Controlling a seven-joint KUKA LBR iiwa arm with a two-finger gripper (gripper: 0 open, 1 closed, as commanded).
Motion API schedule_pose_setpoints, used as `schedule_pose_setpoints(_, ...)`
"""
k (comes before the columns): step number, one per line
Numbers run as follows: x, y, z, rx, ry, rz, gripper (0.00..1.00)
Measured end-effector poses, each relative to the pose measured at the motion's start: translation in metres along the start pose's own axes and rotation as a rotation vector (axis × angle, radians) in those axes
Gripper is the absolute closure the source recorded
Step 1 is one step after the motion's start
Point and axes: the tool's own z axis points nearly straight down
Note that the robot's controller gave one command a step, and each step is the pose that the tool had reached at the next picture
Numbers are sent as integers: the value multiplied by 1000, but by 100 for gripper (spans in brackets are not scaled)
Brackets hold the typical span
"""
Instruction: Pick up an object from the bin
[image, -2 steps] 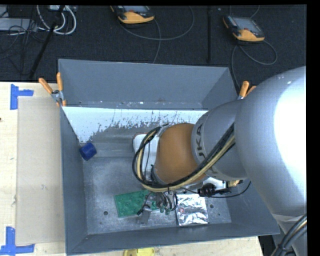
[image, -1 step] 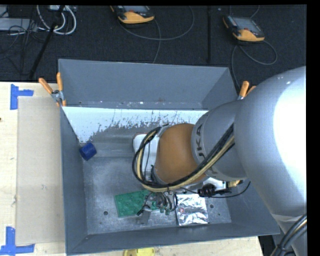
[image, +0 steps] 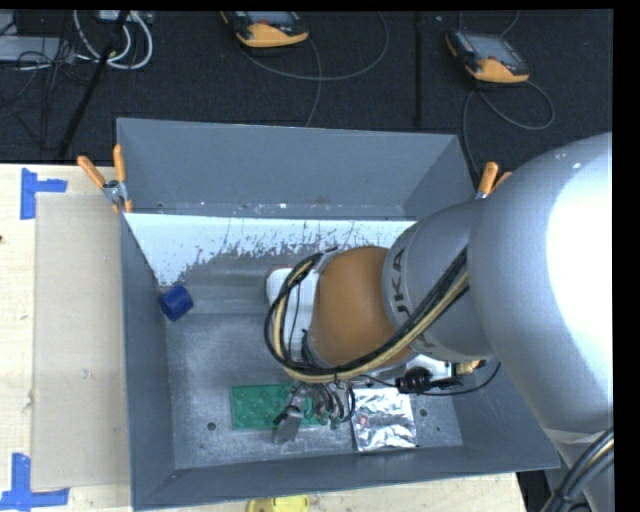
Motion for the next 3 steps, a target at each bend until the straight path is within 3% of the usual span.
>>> schedule_pose_setpoints(1, -1, 0, -41, -4, -8, 2, 100)
schedule_pose_setpoints(3, -2, -1, -121, -4, -8, -1, 100)
